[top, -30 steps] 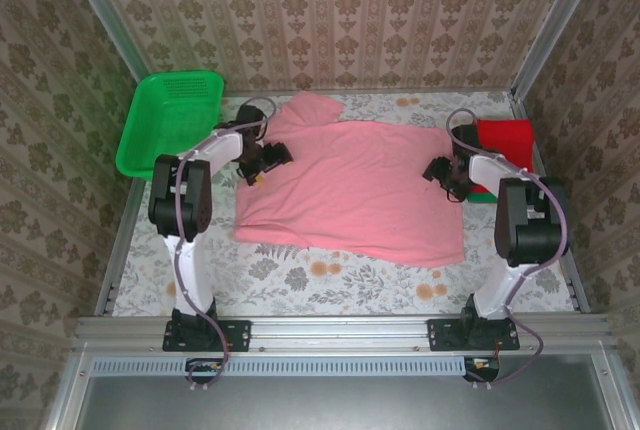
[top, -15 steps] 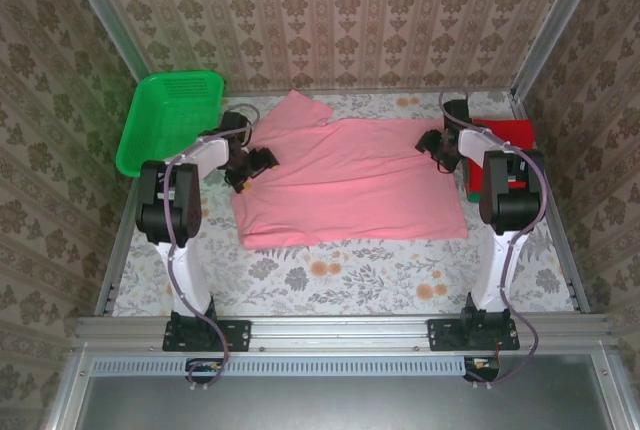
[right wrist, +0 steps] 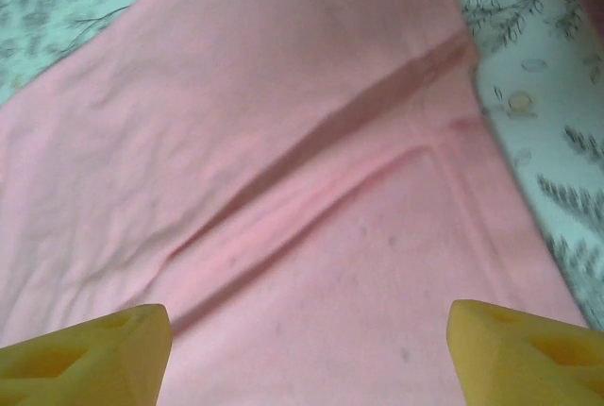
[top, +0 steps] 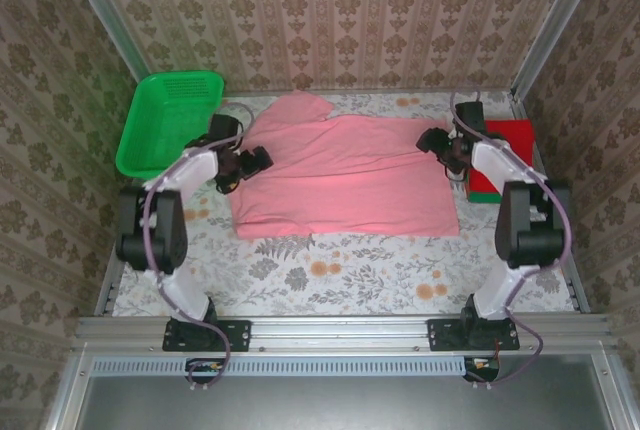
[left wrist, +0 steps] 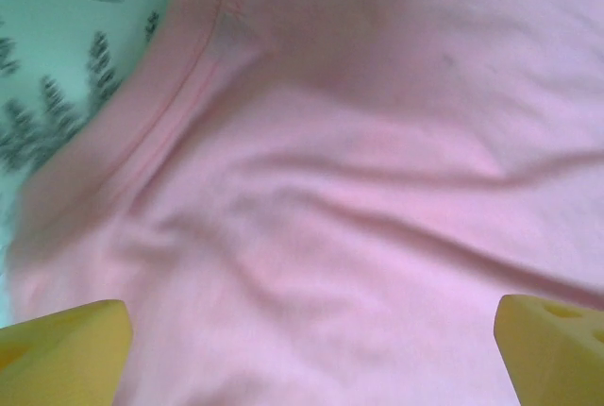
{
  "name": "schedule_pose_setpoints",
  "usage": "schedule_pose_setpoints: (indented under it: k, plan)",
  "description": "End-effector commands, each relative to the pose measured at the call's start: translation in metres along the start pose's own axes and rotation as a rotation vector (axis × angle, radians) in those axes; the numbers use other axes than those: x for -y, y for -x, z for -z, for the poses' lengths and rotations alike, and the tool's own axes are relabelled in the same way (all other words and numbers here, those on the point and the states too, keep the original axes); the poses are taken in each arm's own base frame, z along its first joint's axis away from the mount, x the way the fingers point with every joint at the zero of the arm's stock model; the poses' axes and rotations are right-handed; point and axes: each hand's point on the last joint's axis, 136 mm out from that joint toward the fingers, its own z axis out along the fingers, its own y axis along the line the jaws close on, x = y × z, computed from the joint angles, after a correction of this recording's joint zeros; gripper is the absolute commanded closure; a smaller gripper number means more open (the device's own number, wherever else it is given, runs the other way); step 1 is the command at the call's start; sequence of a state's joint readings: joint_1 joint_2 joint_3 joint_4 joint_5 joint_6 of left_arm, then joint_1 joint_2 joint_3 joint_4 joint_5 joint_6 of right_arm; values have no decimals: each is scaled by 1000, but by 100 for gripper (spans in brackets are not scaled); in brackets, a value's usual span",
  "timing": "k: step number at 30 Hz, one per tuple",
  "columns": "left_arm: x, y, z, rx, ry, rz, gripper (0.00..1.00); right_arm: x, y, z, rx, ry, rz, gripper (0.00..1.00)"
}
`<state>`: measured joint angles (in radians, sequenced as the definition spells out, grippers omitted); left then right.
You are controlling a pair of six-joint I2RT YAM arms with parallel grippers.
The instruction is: Fold and stack the t-shirts
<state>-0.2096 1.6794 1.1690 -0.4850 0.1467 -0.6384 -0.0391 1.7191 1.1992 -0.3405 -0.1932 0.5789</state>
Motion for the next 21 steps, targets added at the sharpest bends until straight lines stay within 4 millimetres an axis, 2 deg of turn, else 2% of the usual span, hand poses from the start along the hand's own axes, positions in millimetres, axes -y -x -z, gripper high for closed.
schedule_pose_setpoints:
  k: [1, 4, 7, 10, 16, 21]
  plan:
    - [-4, -6, 35, 101, -19, -160, 0, 1, -29, 18, -24, 59, 34, 21]
    - [-22, -34, 56, 88, -27, -214, 1, 14, -55, 33, -38, 56, 41, 21]
    - [-26, -62, 74, 65, -96, -286, 3, 33, -79, 49, -54, 5, 33, 21]
    - [-29, -90, 81, 50, -163, -316, 8, 55, -99, 63, -56, -50, -46, 23]
    - [-38, -127, 75, 47, -247, -312, 18, 77, -123, 62, -83, -75, -141, 24]
    - [-59, -140, 58, 8, -208, -236, 24, 74, -120, 57, -87, -64, -149, 24]
